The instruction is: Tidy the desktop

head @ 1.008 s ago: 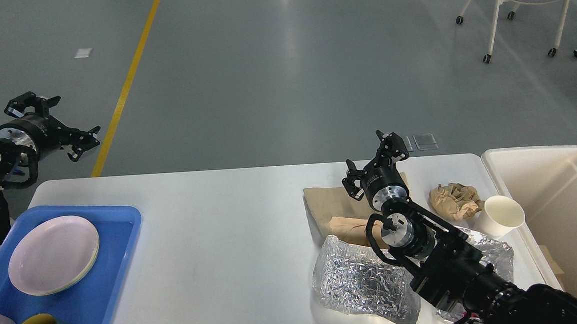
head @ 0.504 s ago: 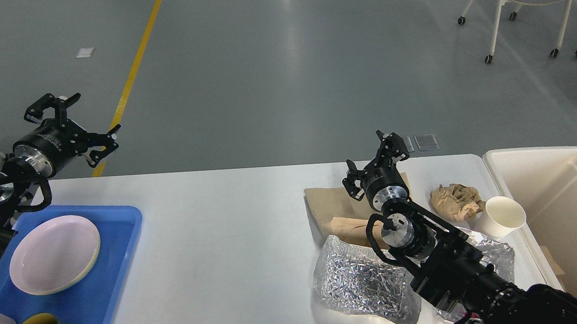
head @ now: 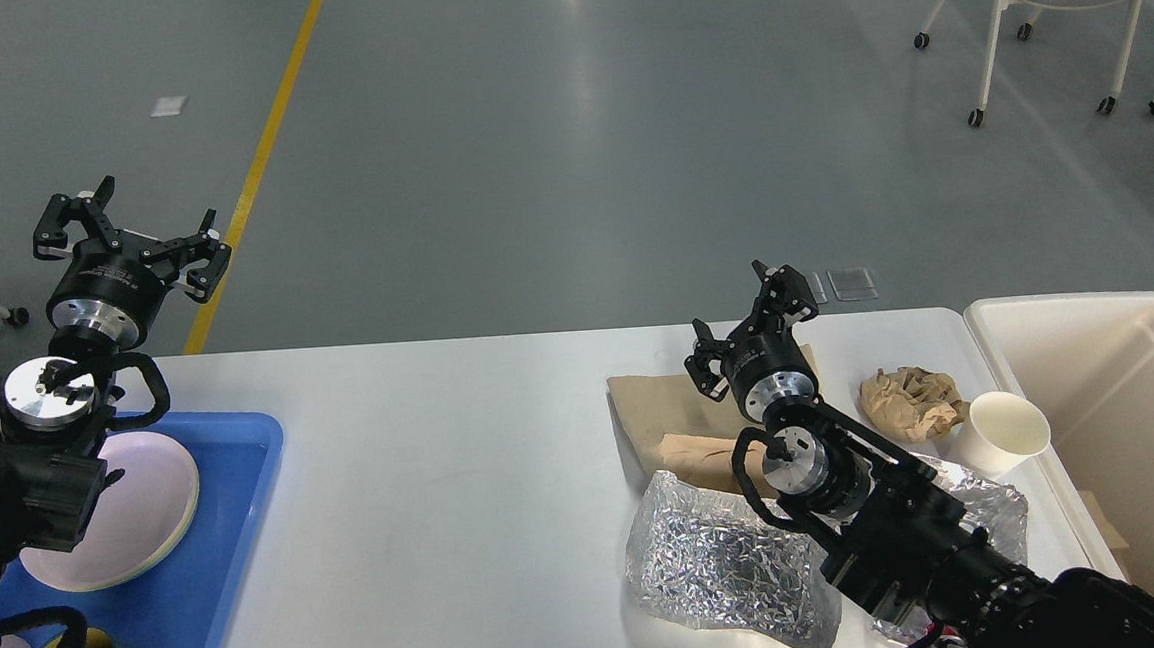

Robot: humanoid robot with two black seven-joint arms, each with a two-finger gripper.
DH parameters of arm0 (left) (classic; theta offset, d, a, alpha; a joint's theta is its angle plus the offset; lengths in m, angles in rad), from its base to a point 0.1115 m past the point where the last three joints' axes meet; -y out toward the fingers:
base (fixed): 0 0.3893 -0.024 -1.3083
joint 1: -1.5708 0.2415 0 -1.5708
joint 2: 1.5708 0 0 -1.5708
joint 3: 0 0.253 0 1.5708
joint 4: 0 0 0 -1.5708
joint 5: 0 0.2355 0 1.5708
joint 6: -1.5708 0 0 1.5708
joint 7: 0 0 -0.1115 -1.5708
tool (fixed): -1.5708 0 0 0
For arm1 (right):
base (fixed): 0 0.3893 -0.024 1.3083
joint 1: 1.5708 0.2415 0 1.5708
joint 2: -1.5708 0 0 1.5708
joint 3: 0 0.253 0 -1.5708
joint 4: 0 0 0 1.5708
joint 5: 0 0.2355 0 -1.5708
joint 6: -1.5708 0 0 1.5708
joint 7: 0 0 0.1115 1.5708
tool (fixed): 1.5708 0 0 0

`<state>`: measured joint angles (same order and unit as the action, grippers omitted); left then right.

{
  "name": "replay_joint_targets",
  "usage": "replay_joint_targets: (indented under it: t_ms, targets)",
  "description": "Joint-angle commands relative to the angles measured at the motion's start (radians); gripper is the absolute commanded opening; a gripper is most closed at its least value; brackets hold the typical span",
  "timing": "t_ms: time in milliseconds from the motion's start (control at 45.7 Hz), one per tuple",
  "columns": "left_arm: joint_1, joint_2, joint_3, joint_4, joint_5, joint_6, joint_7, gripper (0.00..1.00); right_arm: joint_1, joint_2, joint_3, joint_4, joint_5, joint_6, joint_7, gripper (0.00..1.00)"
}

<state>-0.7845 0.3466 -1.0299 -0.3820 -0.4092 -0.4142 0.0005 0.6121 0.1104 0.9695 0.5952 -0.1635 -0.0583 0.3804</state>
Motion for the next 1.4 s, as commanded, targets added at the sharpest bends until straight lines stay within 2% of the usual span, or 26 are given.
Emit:
replay_joint_targets:
  t_ms: [0,460,942,1051,1227,1380]
  targets:
    - [0.005,0.002,-0.001,0.000,0.000,-0.003,-0.002,0.97,0.000,0.000,0.000,0.000,-0.001,0.000,0.000,1.00]
    - [0.027,0.015,-0.007,0.002,-0.003,-0.009,-0.007,0.97,-0.002,0.000,0.000,-0.002,-0.001,0.000,0.000,1.00]
    - [0.082,0.020,-0.075,0.002,-0.003,-0.014,-0.008,0.97,-0.002,0.000,0.000,0.000,-0.001,0.000,0.000,1.00]
    - [0.132,0.005,-0.058,0.002,0.000,-0.081,-0.008,0.97,0.000,0.000,0.000,-0.002,0.001,0.000,0.000,1.00]
    - [0.148,-0.047,-0.030,0.002,0.035,-0.184,-0.008,0.97,0.001,0.000,-0.002,-0.003,0.001,0.000,0.000,1.00]
    - [0.195,-0.066,-0.024,0.002,0.070,-0.209,-0.025,0.97,0.003,0.000,0.000,-0.006,-0.001,0.000,0.000,1.00]
